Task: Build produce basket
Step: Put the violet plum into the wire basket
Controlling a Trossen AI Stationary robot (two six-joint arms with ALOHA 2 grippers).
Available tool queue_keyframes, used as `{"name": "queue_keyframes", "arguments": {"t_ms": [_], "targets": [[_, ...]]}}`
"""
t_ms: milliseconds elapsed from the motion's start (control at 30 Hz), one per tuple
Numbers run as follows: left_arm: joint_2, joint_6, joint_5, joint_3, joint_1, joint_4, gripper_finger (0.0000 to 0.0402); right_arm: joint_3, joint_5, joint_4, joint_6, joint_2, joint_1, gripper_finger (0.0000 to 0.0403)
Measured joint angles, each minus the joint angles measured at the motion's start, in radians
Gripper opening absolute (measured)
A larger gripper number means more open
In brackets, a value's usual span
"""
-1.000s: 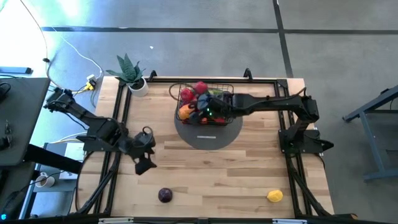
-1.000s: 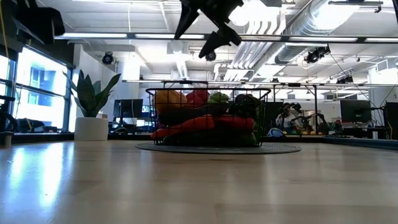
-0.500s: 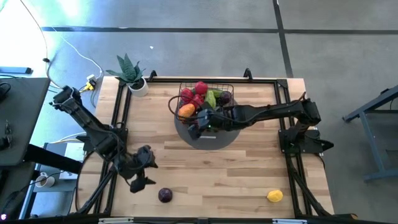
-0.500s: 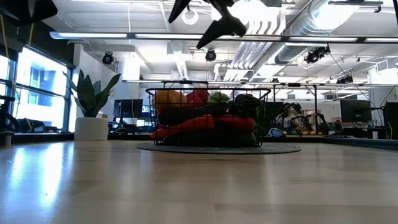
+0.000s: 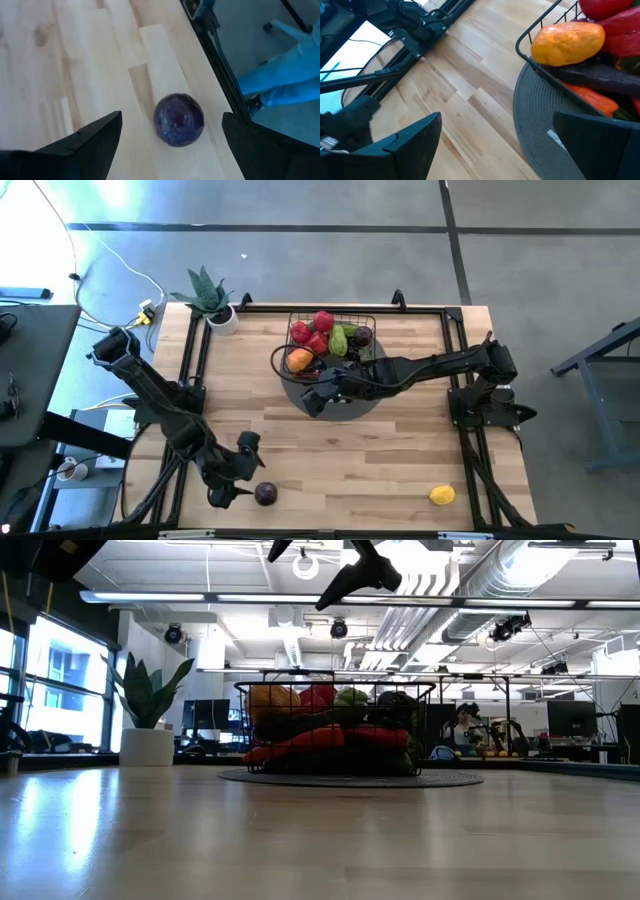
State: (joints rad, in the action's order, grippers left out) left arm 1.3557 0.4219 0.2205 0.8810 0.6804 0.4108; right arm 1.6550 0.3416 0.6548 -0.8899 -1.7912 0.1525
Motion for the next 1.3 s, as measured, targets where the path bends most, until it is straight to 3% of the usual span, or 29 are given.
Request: {"name": "queue_keyframes", "arguments": {"t_ms": [367, 1300], "targets": [[0.131, -0.188, -0.062, -0.001, -0.006, -0.100, 0.0335, 0.000, 0.000, -0.001, -0.012, 0.000, 0.007, 0.0364], [0.355, -0.191, -0.159, -0.001, -0.033, -0.228, 0.0335, 0.000, 0.000, 0.009, -0.010, 0.000, 0.007, 0.0364]]}}
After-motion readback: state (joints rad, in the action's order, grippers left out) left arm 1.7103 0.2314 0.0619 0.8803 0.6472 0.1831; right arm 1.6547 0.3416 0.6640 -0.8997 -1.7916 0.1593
